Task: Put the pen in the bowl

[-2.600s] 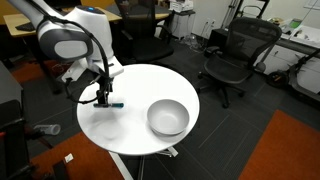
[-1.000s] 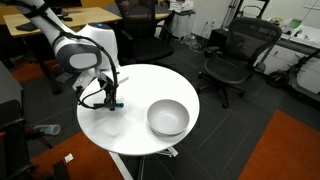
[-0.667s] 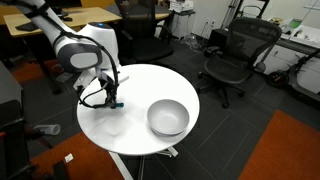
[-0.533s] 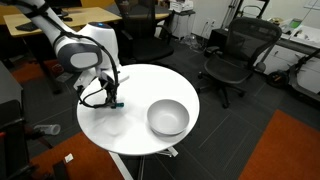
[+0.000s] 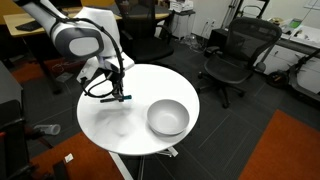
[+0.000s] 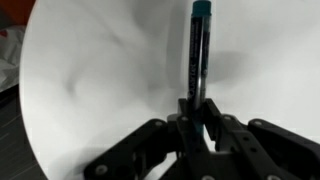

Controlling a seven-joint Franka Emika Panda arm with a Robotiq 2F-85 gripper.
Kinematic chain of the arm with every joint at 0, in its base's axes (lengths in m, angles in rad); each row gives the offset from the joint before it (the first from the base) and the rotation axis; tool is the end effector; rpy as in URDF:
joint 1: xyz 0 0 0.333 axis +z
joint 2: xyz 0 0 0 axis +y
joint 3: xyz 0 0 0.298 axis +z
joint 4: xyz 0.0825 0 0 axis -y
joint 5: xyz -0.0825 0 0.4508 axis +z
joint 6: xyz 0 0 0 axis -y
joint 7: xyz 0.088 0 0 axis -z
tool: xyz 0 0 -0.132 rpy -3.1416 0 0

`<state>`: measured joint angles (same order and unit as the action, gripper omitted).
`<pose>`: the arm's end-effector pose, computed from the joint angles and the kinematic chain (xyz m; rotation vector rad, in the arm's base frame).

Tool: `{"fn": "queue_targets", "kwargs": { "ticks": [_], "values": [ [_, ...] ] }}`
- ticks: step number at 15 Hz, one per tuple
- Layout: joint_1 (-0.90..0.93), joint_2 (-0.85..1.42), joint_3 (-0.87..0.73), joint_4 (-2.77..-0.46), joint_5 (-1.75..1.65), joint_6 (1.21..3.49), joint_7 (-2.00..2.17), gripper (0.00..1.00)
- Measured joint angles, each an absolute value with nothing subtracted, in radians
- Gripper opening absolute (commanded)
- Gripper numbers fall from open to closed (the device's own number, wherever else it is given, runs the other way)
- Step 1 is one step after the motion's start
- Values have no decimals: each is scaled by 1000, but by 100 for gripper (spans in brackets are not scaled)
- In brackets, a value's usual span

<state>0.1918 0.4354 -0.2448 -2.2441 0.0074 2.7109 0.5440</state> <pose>0.5693 -0.0438 0.0804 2.9276 -0.8727 0.1023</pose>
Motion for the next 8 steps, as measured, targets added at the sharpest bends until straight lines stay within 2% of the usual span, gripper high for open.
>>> {"fn": "queue_targets", "kwargs": {
  "ticks": [8],
  "values": [
    [168, 247, -284, -2212, -168, 2526, 544, 5]
  ]
}}
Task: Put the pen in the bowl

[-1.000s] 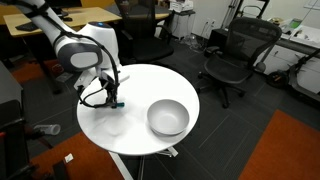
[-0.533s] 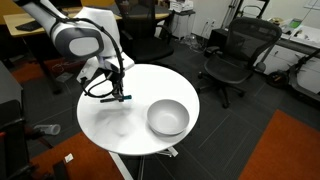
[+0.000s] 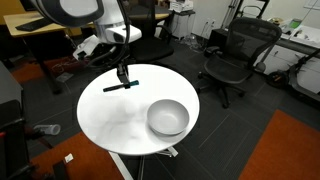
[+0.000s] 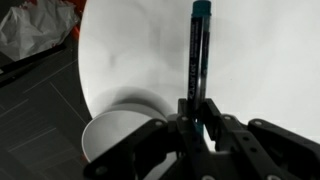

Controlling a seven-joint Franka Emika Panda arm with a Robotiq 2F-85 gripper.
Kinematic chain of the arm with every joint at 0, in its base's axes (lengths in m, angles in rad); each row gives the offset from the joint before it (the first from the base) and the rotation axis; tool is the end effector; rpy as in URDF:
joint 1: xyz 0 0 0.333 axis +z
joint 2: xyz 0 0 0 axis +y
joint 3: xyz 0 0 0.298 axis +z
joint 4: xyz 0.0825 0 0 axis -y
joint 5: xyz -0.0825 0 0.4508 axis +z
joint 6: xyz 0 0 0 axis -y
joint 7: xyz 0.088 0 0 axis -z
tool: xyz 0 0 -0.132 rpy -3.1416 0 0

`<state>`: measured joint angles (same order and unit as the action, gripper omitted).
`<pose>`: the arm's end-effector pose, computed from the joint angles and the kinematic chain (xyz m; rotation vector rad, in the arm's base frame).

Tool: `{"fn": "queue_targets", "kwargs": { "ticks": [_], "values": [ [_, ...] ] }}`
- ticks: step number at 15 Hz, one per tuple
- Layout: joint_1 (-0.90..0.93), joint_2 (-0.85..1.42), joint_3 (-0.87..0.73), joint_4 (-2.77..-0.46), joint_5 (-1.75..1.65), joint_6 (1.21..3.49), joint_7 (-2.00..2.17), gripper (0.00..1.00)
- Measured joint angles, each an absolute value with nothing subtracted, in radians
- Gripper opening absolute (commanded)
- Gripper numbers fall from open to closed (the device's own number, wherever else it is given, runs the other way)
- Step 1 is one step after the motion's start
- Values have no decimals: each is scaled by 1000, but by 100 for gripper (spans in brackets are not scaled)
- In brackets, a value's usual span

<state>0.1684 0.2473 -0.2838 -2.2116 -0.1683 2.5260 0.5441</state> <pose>0.5949 -0.0750 0.1844 2.8879 -0.7600 0.1604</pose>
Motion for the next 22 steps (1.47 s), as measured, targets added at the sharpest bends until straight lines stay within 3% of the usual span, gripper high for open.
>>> {"fn": "queue_targets", "kwargs": {
  "ticks": [10, 22],
  "values": [
    [42, 243, -267, -2018, -229, 2393, 532, 5],
    [-50, 512, -266, -1747, -207, 2374, 472, 5]
  ]
}}
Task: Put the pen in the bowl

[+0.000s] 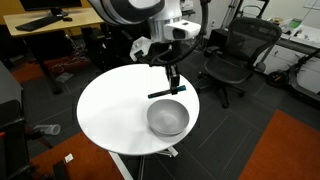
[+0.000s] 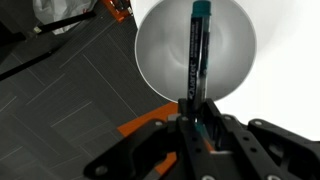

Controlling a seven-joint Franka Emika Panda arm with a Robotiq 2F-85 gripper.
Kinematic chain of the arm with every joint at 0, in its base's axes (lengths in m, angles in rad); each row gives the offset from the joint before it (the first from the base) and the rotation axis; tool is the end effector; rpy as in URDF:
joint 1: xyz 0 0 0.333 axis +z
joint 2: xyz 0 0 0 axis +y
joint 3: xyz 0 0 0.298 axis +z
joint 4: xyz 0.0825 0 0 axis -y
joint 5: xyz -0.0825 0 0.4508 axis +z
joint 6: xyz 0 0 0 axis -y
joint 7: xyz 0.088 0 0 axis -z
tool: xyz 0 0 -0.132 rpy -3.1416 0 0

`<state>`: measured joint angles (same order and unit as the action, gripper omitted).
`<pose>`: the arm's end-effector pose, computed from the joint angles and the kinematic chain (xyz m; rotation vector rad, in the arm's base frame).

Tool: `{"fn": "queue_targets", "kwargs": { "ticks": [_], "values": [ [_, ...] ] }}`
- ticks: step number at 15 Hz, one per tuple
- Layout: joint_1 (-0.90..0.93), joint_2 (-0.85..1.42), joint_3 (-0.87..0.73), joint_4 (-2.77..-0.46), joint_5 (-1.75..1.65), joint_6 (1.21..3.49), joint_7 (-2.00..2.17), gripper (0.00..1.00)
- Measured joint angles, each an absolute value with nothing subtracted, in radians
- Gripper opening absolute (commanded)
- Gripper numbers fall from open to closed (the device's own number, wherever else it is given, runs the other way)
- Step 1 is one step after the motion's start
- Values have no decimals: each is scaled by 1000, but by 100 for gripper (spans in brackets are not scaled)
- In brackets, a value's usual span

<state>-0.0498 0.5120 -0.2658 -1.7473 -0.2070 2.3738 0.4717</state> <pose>0.6887 -0.2213 0.2216 2.7347 -0.8543 0.2109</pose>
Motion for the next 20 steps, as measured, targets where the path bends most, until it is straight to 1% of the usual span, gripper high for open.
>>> {"fn": "queue_targets", "kwargs": {
  "ticks": [9, 10, 11, 12, 13, 15, 18, 20],
  "values": [
    [-86, 664, -247, -1642, -124, 2374, 423, 5],
    [-89, 676, -246, -1635, -116, 2374, 417, 44],
    [-92, 688, -245, -1628, -109, 2374, 415, 46],
    [-94, 697, -244, -1621, -101, 2374, 415, 51],
    [-97, 706, -243, -1615, -94, 2374, 414, 60],
    [-99, 718, -243, -1605, -90, 2374, 414, 73],
    [-100, 721, -243, -1598, -89, 2374, 414, 98],
    [-100, 719, -241, -1593, -88, 2374, 414, 100]
  ]
}}
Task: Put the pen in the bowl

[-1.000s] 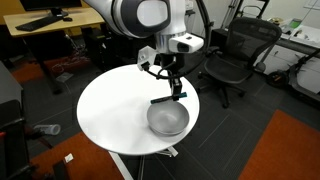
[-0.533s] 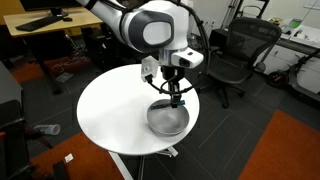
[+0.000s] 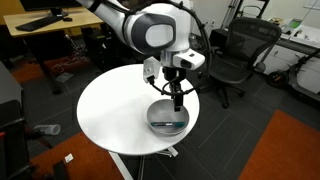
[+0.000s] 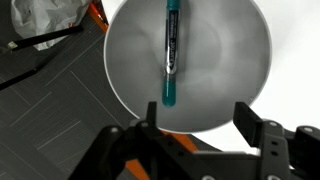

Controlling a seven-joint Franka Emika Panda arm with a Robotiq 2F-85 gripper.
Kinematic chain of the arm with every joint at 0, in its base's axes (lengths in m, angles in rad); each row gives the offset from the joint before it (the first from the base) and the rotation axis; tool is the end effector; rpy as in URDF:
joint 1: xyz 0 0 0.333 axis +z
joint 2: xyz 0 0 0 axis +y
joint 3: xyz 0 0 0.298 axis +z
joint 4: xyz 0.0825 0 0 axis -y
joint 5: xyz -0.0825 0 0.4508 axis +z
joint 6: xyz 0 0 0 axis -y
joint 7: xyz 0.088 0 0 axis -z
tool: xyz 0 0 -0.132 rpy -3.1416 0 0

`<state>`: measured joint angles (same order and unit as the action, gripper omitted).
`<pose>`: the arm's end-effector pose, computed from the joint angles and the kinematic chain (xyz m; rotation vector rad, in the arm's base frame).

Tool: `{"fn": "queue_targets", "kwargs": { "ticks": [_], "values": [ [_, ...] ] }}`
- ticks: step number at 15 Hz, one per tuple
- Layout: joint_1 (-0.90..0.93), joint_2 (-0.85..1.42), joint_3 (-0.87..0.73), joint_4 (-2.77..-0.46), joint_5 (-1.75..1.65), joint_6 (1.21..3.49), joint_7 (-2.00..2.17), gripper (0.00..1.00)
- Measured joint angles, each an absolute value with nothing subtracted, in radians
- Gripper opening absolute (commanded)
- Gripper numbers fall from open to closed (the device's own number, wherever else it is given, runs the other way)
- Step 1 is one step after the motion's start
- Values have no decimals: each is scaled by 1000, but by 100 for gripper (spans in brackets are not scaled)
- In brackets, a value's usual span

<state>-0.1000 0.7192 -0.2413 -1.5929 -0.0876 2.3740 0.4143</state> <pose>0.7068 -0.2392 0.1466 2.7790 -0.9062 0.1260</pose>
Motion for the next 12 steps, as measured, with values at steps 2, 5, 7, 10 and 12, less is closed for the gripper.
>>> {"fn": "queue_targets", "kwargs": {
  "ticks": [2, 5, 7, 10, 12],
  "values": [
    [-98, 711, -238, -1592, -88, 2374, 414, 100],
    [-96, 682, -227, -1596, -88, 2374, 414, 100],
    [-94, 657, -222, -1605, -88, 2374, 414, 100],
    [-91, 631, -220, -1622, -88, 2374, 414, 100],
    [-91, 631, -220, -1624, -88, 2374, 414, 100]
  ]
}}
